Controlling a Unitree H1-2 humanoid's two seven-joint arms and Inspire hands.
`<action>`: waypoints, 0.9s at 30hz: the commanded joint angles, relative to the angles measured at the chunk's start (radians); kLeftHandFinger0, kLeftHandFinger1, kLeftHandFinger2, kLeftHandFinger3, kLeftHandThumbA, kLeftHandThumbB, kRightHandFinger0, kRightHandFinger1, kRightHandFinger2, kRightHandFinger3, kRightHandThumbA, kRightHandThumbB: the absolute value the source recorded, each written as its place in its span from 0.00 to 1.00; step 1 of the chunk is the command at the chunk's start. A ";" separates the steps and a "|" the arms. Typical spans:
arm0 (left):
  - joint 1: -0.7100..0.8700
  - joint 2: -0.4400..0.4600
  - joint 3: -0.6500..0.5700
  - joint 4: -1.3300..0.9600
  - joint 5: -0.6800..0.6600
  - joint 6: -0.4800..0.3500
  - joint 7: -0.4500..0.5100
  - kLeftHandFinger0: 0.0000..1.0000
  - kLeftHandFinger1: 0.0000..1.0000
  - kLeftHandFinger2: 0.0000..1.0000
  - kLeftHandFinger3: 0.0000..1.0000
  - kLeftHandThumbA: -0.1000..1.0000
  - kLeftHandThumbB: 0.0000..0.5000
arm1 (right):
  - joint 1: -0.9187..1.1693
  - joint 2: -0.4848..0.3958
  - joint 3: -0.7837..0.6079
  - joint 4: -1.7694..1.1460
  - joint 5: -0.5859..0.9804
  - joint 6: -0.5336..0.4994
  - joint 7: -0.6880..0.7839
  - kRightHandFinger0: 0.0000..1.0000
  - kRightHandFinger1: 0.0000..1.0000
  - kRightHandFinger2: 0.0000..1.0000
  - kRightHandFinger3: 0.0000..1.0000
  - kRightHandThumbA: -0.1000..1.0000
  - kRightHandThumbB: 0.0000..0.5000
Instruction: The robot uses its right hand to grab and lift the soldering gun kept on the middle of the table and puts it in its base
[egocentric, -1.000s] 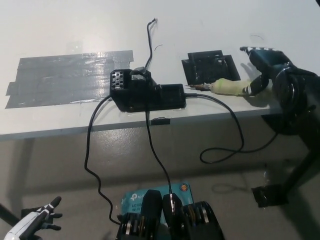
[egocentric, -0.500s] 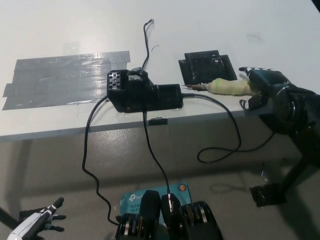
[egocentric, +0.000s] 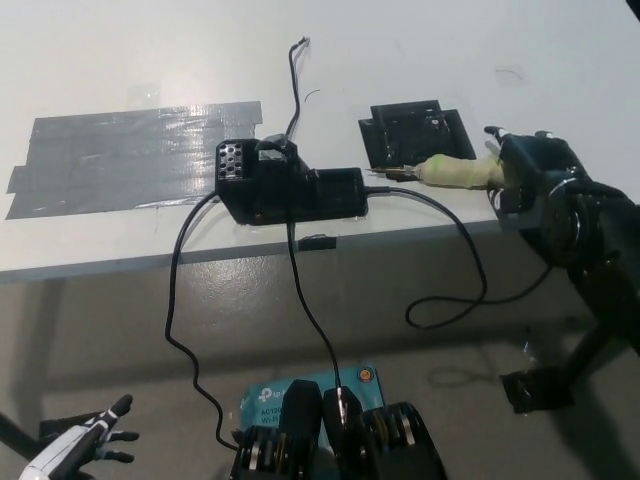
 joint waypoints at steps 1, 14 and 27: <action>-0.003 0.020 0.006 -0.032 -0.015 0.013 -0.032 1.00 0.75 0.84 1.00 1.00 0.31 | -0.067 -0.003 0.008 0.021 0.065 0.017 0.235 1.00 1.00 1.00 1.00 0.67 0.56; -0.015 0.041 -0.001 -0.042 -0.043 0.013 -0.084 1.00 0.77 0.86 1.00 1.00 0.28 | -0.093 0.000 0.057 0.114 0.090 0.067 0.512 1.00 1.00 1.00 1.00 0.50 0.76; -0.027 0.027 -0.005 -0.037 -0.073 0.013 -0.118 1.00 0.79 0.86 1.00 1.00 0.36 | -0.004 0.033 0.037 0.035 0.061 0.123 0.366 0.00 0.00 0.33 1.00 0.24 0.54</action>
